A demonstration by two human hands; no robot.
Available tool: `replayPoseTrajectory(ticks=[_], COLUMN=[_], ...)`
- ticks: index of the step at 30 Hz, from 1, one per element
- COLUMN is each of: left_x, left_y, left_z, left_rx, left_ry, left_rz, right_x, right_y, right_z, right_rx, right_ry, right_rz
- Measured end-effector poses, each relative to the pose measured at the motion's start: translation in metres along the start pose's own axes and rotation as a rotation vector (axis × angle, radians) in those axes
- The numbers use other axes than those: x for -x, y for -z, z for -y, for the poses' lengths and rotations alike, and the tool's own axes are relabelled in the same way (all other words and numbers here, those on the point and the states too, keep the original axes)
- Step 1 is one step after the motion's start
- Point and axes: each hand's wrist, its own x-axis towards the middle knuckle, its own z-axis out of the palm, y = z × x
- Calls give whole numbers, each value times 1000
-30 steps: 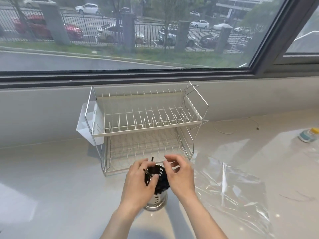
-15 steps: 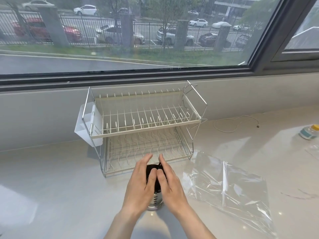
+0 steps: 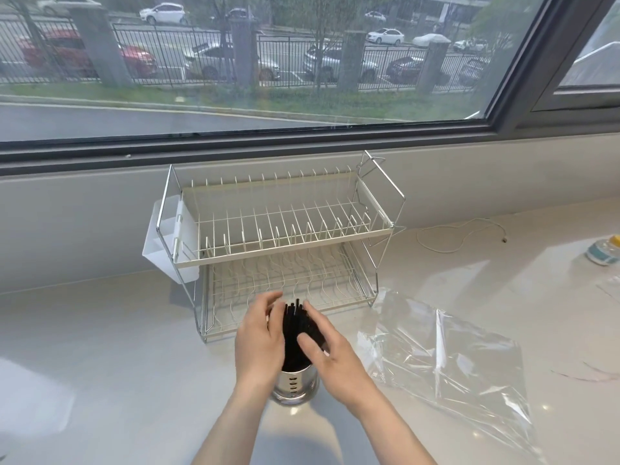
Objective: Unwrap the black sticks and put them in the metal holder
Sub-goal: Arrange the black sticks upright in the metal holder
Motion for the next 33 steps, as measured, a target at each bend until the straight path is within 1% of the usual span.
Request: replayPoseTrajectory(ticks=[1,3,4,5,6,7,9,10,12,15,17,19,22,24,25,29,33], left_x=[-4,-6,-5,-1,3,7,12,13,12,6,2,-2,-4,-3,-3,-3,-5], left_y=[0,4,6,8,8,7,1,-2,-5,-2,1,3,-1,-5,-6,-5,-2], left_z=[-4,-7,-7,-5,-2,2,9,9,6,2,1,-2,-5,-6,-6,-5,-4], left_rx=[99,369,481,541,529,469,282,219,212,294,363,353,140,-15,-48,-45,12], left_ry=[79,222,269,284,259,215,106,67,85,214,264,208,55,-7,-17,-20,7], left_rz=[6,65,109,162,213,250,265,248,197,137,136,176,248,223,198,160,143], right_x=[-1,-5,-8,-10,-12,-12,-12,-13,-15,-21,-22,-23,-25,-27,-27,-30,-32], right_y=[0,0,-1,-1,-3,-6,-11,-13,-14,-10,-8,-8,-8,-8,-8,-6,-7], right_z=[-5,-11,-12,-13,-13,-13,-13,-12,-10,-8,-8,-7,-6,-5,-4,-2,0], right_rx=[59,88,74,53,30,22,35,43,50,47,46,39,23,-3,-18,-21,18], right_ry=[28,58,63,60,53,46,33,28,24,-3,-16,-20,-29,-33,-34,-21,-2], right_rz=[-35,-148,-209,-251,-266,-258,-216,-212,-260,-367,-386,-388,-382,-375,-369,-359,-368])
